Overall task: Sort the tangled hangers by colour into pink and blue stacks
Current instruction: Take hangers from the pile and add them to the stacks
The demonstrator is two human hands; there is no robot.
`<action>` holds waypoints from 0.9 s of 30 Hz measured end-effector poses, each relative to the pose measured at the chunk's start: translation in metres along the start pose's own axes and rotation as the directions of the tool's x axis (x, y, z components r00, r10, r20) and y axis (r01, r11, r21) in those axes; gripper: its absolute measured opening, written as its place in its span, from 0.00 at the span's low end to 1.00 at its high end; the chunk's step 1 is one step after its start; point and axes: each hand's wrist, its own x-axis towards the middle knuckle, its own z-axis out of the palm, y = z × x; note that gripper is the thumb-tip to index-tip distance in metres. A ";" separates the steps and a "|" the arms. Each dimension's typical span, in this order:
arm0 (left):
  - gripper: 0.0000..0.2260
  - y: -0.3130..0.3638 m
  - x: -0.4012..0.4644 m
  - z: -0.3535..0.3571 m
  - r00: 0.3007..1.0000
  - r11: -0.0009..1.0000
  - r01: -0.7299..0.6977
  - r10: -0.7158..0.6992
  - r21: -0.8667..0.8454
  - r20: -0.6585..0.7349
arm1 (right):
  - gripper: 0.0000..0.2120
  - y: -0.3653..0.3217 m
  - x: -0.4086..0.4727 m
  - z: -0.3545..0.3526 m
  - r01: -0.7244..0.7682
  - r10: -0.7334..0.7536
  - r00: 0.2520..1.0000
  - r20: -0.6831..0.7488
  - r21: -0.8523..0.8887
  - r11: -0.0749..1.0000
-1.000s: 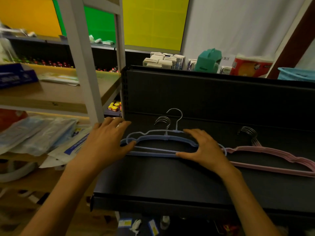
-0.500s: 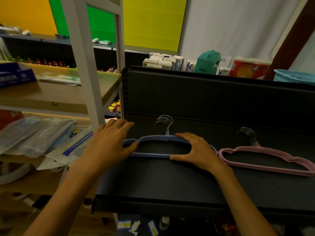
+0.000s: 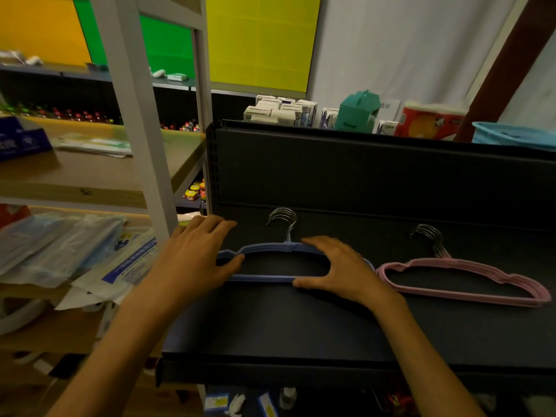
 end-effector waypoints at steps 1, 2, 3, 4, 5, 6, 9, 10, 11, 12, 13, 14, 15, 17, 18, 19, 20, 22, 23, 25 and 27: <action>0.31 0.002 0.001 0.001 1.000 1.000 -0.008 0.008 0.000 0.005 | 0.40 -0.001 -0.003 -0.002 -0.001 0.001 1.000 -0.015 -0.008 1.000; 0.31 0.005 0.003 0.002 1.000 1.000 -0.018 0.018 -0.001 0.010 | 0.38 -0.001 -0.007 -0.006 -0.004 0.004 0.999 -0.042 -0.016 1.000; 0.31 0.009 0.005 0.004 0.999 1.000 -0.028 0.028 -0.007 0.014 | 0.36 0.000 -0.012 -0.010 -0.010 0.008 0.997 -0.079 -0.030 0.999; 0.31 0.014 0.008 0.006 0.999 0.999 -0.038 0.038 -0.013 0.018 | 0.33 0.002 -0.018 -0.014 -0.017 0.010 0.992 -0.125 -0.053 0.998; 0.31 0.020 0.011 0.009 0.999 0.999 -0.046 0.047 -0.016 0.017 | 0.30 0.005 -0.024 -0.019 -0.027 0.013 0.985 -0.174 -0.079 0.997; 0.31 0.027 0.015 0.013 0.998 0.998 -0.055 0.055 -0.014 0.016 | 0.29 0.008 -0.031 -0.025 -0.045 0.022 0.975 -0.221 -0.098 0.994; 0.31 0.054 0.026 0.022 0.997 0.997 -0.078 0.078 0.005 0.012 | 0.26 0.024 -0.054 -0.041 -0.112 0.066 0.950 -0.306 -0.138 0.984; 0.31 0.065 0.030 0.024 0.995 0.996 -0.094 0.094 0.001 0.020 | 0.26 0.032 -0.064 -0.046 -0.139 0.085 0.944 -0.318 -0.153 0.978; 0.31 0.077 0.033 0.026 0.993 0.993 -0.117 0.117 -0.007 0.034 | 0.27 0.042 -0.073 -0.051 -0.165 0.103 0.938 -0.332 -0.164 0.973; 0.31 0.090 0.036 0.028 0.988 0.990 -0.143 0.144 -0.014 0.048 | 0.27 0.052 -0.084 -0.056 -0.191 0.123 0.928 -0.351 -0.167 0.967; 0.31 0.104 0.039 0.029 0.984 0.985 -0.171 0.171 -0.017 0.054 | 0.26 0.063 -0.095 -0.061 -0.220 0.146 0.916 -0.373 -0.164 0.962; 0.31 0.119 0.041 0.031 0.979 0.980 -0.197 0.198 -0.015 0.051 | 0.26 0.074 -0.108 -0.067 -0.248 0.168 0.904 -0.393 -0.162 0.955; 0.31 0.135 0.043 0.032 0.974 0.975 -0.222 0.223 -0.011 0.040 | 0.26 0.085 -0.120 -0.073 -0.275 0.190 0.893 -0.408 -0.160 0.948; 0.31 0.171 0.046 0.036 0.964 0.964 -0.264 0.264 -0.016 0.022 | 0.26 0.111 -0.148 -0.085 -0.325 0.232 0.869 -0.437 -0.151 0.934; 0.31 0.190 0.047 0.038 0.959 0.959 -0.283 0.284 -0.019 0.019 | 0.25 0.124 -0.162 -0.091 -0.342 0.243 0.857 -0.454 -0.148 0.928; 0.31 0.209 0.048 0.040 0.952 0.952 -0.304 0.305 -0.021 0.016 | 0.25 0.138 -0.176 -0.097 -0.357 0.252 0.844 -0.473 -0.145 0.923; 0.31 0.231 0.049 0.041 0.944 0.944 -0.329 0.329 -0.021 0.010 | 0.24 0.153 -0.192 -0.104 -0.369 0.257 0.831 -0.494 -0.143 0.918; 0.30 0.277 0.050 0.046 0.927 0.927 -0.374 0.374 -0.030 0.009 | 0.23 0.184 -0.225 -0.118 -0.402 0.285 0.808 -0.516 -0.128 0.907; 0.30 0.300 0.050 0.049 0.919 0.919 -0.393 0.394 -0.040 0.017 | 0.23 0.201 -0.242 -0.126 -0.421 0.304 0.797 -0.522 -0.119 0.899; 0.30 0.348 0.050 0.056 0.900 0.899 -0.431 0.435 -0.073 0.037 | 0.23 0.235 -0.275 -0.139 -0.454 0.336 0.779 -0.529 -0.107 0.884; 0.29 0.394 0.050 0.066 0.875 0.873 -0.477 0.482 -0.102 0.032 | 0.24 0.269 -0.308 -0.149 -0.486 0.364 0.768 -0.527 -0.110 0.867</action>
